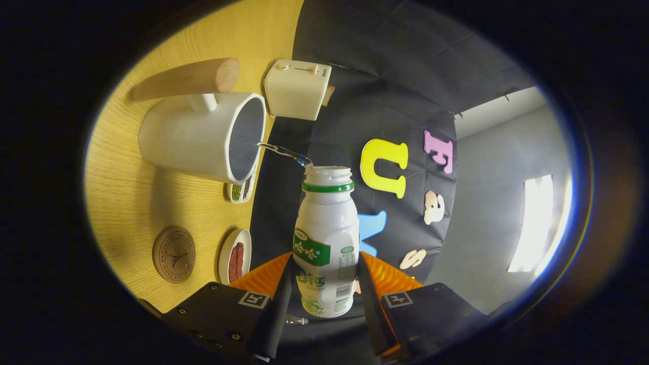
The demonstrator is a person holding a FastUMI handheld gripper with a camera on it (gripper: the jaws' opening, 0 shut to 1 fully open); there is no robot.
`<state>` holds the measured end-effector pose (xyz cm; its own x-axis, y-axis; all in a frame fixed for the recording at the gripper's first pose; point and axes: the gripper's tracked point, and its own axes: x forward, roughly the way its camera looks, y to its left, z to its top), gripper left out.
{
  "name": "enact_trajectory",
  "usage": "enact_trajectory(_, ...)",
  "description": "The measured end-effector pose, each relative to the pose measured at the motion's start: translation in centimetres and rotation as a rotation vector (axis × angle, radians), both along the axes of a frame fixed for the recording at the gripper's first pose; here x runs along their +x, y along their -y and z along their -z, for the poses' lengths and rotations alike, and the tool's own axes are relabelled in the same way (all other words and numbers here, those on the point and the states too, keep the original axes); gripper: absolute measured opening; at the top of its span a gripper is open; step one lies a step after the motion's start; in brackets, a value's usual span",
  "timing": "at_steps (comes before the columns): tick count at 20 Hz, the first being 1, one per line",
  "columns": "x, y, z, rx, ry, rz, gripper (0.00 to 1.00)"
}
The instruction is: Take the bottle from table, then pour the juice into the cup, finally place the bottle on the coaster
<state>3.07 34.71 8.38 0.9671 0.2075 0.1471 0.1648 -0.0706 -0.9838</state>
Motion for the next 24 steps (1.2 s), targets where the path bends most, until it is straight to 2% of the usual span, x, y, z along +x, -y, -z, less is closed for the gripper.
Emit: enact_trajectory(24, 0.0, -0.2, -1.2, -0.058, 0.048, 0.004, 0.67)
